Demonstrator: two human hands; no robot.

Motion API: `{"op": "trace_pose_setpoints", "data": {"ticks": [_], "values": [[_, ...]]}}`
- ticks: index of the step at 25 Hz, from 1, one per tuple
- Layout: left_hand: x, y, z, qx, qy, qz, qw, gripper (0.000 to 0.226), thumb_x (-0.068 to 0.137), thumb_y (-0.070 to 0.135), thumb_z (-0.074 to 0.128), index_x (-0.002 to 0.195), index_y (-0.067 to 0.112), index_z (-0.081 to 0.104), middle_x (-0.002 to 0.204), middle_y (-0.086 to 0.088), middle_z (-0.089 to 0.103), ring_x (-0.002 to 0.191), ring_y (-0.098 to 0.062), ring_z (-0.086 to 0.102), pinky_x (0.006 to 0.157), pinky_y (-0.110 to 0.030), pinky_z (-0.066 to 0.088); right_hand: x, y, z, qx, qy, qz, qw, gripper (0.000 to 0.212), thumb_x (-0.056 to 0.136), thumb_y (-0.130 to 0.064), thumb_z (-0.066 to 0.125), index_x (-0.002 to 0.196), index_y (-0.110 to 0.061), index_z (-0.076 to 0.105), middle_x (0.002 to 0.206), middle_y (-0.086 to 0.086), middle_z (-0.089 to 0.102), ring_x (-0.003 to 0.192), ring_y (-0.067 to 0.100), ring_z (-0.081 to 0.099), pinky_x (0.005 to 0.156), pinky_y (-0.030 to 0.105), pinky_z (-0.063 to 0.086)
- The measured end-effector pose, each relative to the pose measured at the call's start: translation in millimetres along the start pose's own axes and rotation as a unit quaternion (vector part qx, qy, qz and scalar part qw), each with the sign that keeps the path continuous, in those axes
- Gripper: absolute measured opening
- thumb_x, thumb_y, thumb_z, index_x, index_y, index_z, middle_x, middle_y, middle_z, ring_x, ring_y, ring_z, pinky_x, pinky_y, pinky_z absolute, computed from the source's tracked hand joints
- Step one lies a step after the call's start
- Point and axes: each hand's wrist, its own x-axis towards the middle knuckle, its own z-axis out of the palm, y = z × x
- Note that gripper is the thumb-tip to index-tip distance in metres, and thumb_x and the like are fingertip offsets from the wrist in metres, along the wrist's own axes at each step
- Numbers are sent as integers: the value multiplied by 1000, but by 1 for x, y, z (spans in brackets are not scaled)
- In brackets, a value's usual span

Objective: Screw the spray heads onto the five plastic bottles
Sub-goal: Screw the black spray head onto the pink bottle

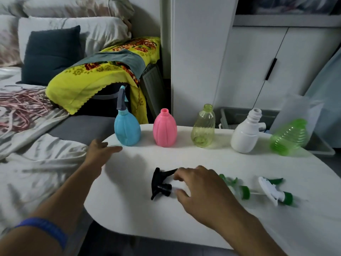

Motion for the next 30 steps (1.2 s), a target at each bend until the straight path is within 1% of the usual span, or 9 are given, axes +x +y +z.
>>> {"op": "trace_pose_setpoints", "data": {"ticks": [2,5,8,11,14,19,21,25,30], "values": [[-16,-2,-11,49,68,28,996,21,79,10,77,90,-5,67,71,-15,62,59,-26,54,62,-39,51,19,-13,26,-78,-6,-6,997,24,89,-31,55,111,-21,57,108,-1,66,109,27,49,85,42,33],[-43,13,-10,144,48,174,973,29,86,22,71,62,6,66,52,-10,59,51,-24,53,55,-36,48,35,-22,60,-151,-66,17,986,27,85,-24,61,110,-13,59,109,7,65,113,31,46,93,48,27],[-62,40,11,167,-52,286,942,21,88,23,72,71,11,69,57,-5,64,51,-23,60,53,-37,52,36,-20,75,-167,-91,10,982,20,78,-11,66,97,-12,63,95,10,67,106,34,49,99,53,22],[-75,57,39,156,-13,364,918,9,85,18,74,80,14,67,65,3,65,60,-14,63,55,-33,54,36,-21,65,-144,-61,0,988,20,78,-8,63,97,-13,62,92,10,67,104,34,50,101,53,22],[-78,66,67,92,55,392,914,20,83,19,75,95,15,60,76,0,61,68,-19,60,61,-38,56,34,-14,28,-96,69,29,993,16,82,-20,64,98,-20,65,94,2,71,104,28,55,95,46,31],[-67,63,130,109,20,260,959,100,68,40,86,148,19,29,148,-10,38,134,-30,37,107,-50,39,4,35,-40,143,311,107,934,18,86,-21,70,104,-21,68,95,-3,74,97,22,64,81,41,49],[-62,56,149,119,-13,217,969,121,60,42,91,153,20,17,156,-10,29,141,-33,29,111,-55,34,-10,56,-54,267,357,127,886,11,91,-23,66,102,-26,67,95,-14,74,99,6,66,82,27,50],[-41,66,163,10,-56,136,989,120,51,34,96,148,22,26,141,-10,45,126,-34,47,98,-58,48,-22,79,-72,397,396,145,815,4,93,-23,64,95,-26,66,90,-27,74,86,-13,65,68,3,44],[-41,70,162,-26,-59,101,993,94,58,17,93,135,18,39,120,-4,51,116,-33,53,90,-53,53,-19,96,-80,477,404,213,751,6,92,-28,65,94,-28,71,90,-18,77,87,-1,69,80,31,50]]}}
